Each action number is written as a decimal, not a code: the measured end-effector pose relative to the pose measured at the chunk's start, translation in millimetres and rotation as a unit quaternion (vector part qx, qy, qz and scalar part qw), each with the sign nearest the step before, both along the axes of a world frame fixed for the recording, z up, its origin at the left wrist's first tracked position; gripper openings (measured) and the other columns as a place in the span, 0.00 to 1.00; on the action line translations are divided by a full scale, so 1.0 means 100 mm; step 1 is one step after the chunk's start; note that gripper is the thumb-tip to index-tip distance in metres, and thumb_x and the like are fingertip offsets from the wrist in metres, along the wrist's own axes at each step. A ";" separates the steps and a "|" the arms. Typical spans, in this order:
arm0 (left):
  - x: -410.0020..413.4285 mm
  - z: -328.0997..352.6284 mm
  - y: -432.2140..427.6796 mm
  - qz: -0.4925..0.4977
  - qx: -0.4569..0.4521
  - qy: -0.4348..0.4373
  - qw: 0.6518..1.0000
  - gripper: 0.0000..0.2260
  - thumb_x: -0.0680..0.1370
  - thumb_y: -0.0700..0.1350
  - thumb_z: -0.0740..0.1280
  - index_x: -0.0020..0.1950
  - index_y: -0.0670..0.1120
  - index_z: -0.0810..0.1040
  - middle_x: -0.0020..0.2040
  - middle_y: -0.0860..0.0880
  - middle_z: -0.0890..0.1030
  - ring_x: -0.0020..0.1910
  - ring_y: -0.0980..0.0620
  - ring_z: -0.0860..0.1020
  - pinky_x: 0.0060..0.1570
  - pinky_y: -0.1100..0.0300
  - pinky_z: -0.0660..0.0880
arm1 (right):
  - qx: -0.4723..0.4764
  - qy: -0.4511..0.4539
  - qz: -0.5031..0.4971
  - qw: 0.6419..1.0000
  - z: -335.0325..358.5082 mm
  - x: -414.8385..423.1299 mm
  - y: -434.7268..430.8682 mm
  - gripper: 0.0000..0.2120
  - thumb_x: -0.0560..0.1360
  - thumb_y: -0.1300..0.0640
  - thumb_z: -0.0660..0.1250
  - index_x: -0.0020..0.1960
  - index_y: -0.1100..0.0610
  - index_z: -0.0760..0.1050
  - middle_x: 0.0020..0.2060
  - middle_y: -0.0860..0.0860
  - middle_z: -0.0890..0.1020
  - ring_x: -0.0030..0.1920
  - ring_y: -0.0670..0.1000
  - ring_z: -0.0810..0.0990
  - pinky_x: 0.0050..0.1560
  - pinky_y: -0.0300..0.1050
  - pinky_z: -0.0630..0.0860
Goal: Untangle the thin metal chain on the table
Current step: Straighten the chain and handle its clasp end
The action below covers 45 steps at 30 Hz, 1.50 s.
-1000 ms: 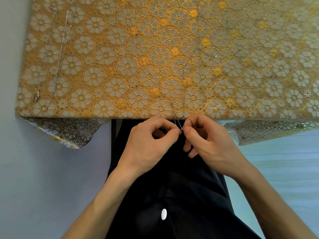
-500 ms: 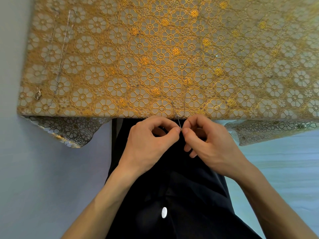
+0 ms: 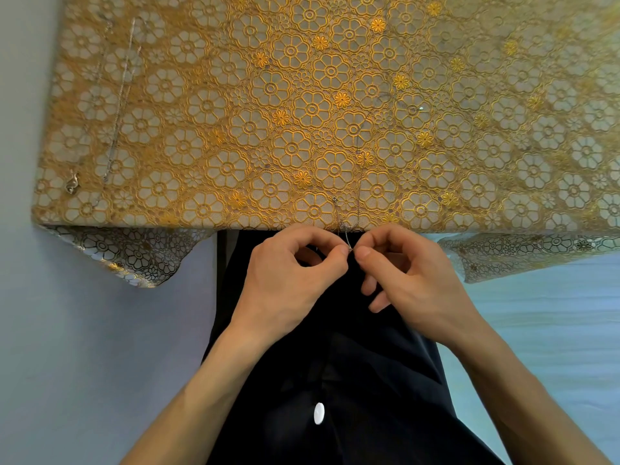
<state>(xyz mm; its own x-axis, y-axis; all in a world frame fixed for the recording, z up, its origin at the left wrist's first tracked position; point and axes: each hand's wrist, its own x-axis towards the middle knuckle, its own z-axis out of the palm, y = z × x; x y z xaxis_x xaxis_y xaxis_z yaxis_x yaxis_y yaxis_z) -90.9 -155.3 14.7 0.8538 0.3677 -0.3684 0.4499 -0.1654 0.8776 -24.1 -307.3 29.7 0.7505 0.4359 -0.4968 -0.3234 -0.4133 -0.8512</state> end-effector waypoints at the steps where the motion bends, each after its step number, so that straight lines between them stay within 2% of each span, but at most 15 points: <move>1: 0.00 0.01 0.00 0.002 0.002 -0.001 1.000 0.05 0.73 0.47 0.75 0.39 0.55 0.84 0.41 0.60 0.83 0.36 0.60 0.79 0.40 0.68 0.72 | 0.005 0.012 -0.016 1.000 0.00 0.00 0.00 0.04 0.78 0.62 0.68 0.44 0.56 0.79 0.30 0.46 0.78 0.29 0.46 0.78 0.28 0.45 0.79; 6: 0.00 0.03 -0.05 0.013 0.020 -0.018 1.000 0.05 0.73 0.46 0.74 0.39 0.56 0.84 0.40 0.61 0.82 0.36 0.60 0.78 0.38 0.72 0.70 | 0.026 0.081 -0.057 0.995 0.01 -0.04 0.00 0.02 0.77 0.62 0.70 0.46 0.57 0.81 0.33 0.48 0.80 0.29 0.47 0.77 0.25 0.42 0.78; 9: -0.02 0.04 -0.08 0.014 0.040 -0.032 0.999 0.05 0.73 0.46 0.74 0.40 0.56 0.84 0.41 0.61 0.82 0.38 0.58 0.79 0.38 0.71 0.71 | 0.045 0.126 -0.078 0.988 0.02 -0.06 0.02 0.03 0.76 0.60 0.70 0.44 0.56 0.83 0.33 0.48 0.80 0.29 0.47 0.76 0.25 0.41 0.76; 15: -0.08 0.02 -0.11 0.005 0.132 -0.080 0.988 0.04 0.74 0.44 0.75 0.42 0.53 0.85 0.42 0.58 0.82 0.39 0.55 0.80 0.38 0.72 0.70 | 0.046 0.154 -0.103 0.982 0.02 -0.05 0.03 0.04 0.76 0.60 0.71 0.42 0.58 0.83 0.32 0.49 0.80 0.27 0.45 0.74 0.24 0.38 0.73; 25: -0.10 -0.02 -0.16 0.004 0.208 -0.108 0.972 0.01 0.75 0.49 0.74 0.44 0.54 0.85 0.44 0.58 0.81 0.35 0.54 0.79 0.33 0.60 0.75 | 0.026 0.148 -0.106 0.983 0.01 -0.02 0.08 0.07 0.77 0.63 0.67 0.41 0.57 0.80 0.29 0.45 0.77 0.26 0.45 0.73 0.23 0.38 0.72; 32: -0.10 -0.01 -0.17 0.005 0.175 -0.086 0.981 0.01 0.74 0.49 0.74 0.44 0.54 0.85 0.44 0.59 0.82 0.37 0.54 0.80 0.36 0.64 0.74 | 0.020 0.116 -0.079 0.990 -0.01 -0.06 0.09 0.06 0.79 0.63 0.64 0.44 0.58 0.75 0.33 0.47 0.76 0.27 0.45 0.75 0.22 0.39 0.73; 36: -0.09 0.00 -0.13 0.004 0.087 -0.047 0.995 0.03 0.75 0.46 0.74 0.45 0.55 0.86 0.44 0.60 0.83 0.43 0.57 0.81 0.41 0.71 0.72 | 0.010 0.072 -0.029 0.997 -0.04 -0.06 0.06 0.05 0.80 0.61 0.64 0.46 0.57 0.74 0.32 0.47 0.75 0.29 0.45 0.77 0.24 0.41 0.77; 39: -0.06 0.00 -0.10 0.007 0.031 -0.019 0.999 0.02 0.75 0.50 0.73 0.43 0.57 0.86 0.44 0.62 0.84 0.44 0.59 0.81 0.42 0.69 0.73 | -0.007 0.018 0.009 1.000 -0.05 -0.06 0.03 0.05 0.80 0.59 0.64 0.45 0.54 0.74 0.30 0.45 0.76 0.31 0.45 0.78 0.26 0.44 0.78; 41: -0.04 -0.01 -0.07 0.014 0.012 -0.004 1.000 0.03 0.74 0.50 0.74 0.41 0.57 0.86 0.43 0.61 0.84 0.42 0.58 0.82 0.43 0.64 0.75 | -0.014 -0.012 0.025 1.000 -0.04 -0.06 0.02 0.05 0.79 0.59 0.64 0.45 0.53 0.74 0.29 0.45 0.76 0.30 0.45 0.78 0.26 0.46 0.79; 45: -0.01 0.01 -0.04 -0.001 0.007 0.004 1.000 0.05 0.73 0.48 0.76 0.38 0.57 0.85 0.41 0.59 0.84 0.37 0.59 0.80 0.41 0.63 0.74 | -0.042 -0.089 0.066 0.993 -0.02 -0.03 0.00 0.05 0.79 0.55 0.65 0.44 0.51 0.73 0.31 0.45 0.77 0.33 0.51 0.80 0.34 0.59 0.80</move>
<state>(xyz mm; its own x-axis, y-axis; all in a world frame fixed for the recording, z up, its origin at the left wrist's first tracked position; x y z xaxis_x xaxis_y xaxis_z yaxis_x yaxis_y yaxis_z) -91.6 -159.2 15.4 0.8521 0.3712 -0.3689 0.4557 -0.1796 0.8718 -27.5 -306.9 27.3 0.7689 0.4991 -0.3996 -0.1089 -0.5136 -0.8511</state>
